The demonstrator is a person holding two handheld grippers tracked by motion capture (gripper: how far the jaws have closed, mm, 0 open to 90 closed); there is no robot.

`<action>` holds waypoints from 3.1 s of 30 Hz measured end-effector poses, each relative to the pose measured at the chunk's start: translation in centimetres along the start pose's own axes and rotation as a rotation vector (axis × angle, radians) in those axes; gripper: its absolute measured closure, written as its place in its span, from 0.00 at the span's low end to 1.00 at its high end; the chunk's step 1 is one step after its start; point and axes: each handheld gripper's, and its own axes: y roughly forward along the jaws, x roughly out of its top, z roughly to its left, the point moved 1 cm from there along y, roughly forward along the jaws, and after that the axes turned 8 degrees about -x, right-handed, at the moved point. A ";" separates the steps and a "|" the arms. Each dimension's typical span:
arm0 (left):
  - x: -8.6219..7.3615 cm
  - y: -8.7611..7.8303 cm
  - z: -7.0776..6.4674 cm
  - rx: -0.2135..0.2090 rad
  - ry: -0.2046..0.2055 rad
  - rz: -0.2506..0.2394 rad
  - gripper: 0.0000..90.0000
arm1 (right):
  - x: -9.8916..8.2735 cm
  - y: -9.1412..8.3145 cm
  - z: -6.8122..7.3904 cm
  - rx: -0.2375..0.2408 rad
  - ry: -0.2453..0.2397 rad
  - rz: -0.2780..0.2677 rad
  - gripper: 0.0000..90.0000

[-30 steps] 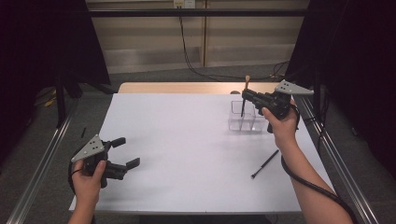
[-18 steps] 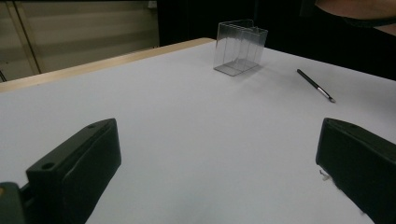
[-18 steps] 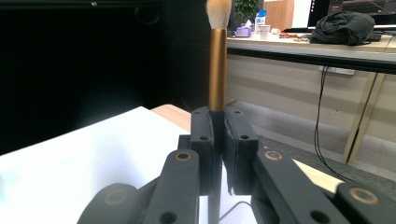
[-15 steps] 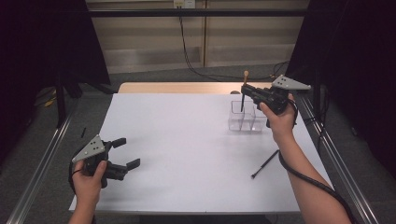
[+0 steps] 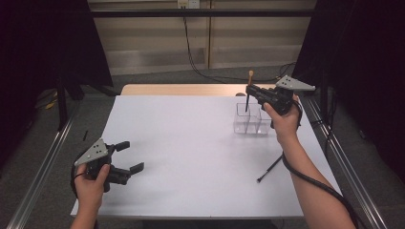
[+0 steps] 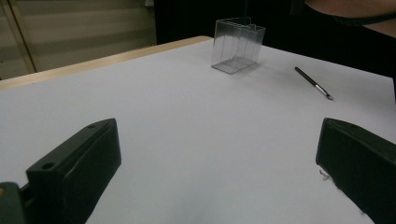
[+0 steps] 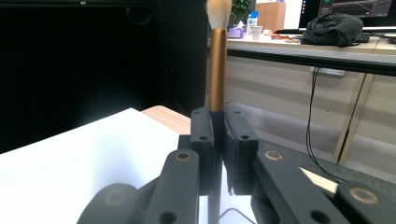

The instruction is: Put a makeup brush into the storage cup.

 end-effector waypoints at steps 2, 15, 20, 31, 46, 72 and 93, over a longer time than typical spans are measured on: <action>0.0 0.0 0.0 -0.003 0.000 -0.001 0.00 | -0.1 0.0 -0.1 0.001 -0.004 0.002 0.92; 0.0 0.1 0.0 -0.007 0.005 0.005 0.00 | -1.1 0.5 -0.3 -0.011 0.003 0.015 0.92; 0.0 0.1 0.0 -0.009 0.008 0.007 0.00 | -1.6 0.6 -0.4 -0.011 0.008 0.020 0.92; 0.0 0.2 0.0 -0.011 0.014 0.009 0.00 | -2.2 0.8 -0.2 -0.012 -0.005 0.026 0.92; 0.0 0.2 -0.1 -0.016 0.010 0.007 0.00 | -3.2 0.7 -0.3 -0.023 -0.010 0.042 0.92; 0.0 0.2 0.0 -0.013 0.008 0.008 0.00 | -3.3 -0.4 0.7 -0.050 -0.007 0.065 0.21; 0.0 0.2 0.0 -0.014 0.001 0.001 0.00 | -4.0 -3.1 1.4 -0.032 -0.009 0.081 0.02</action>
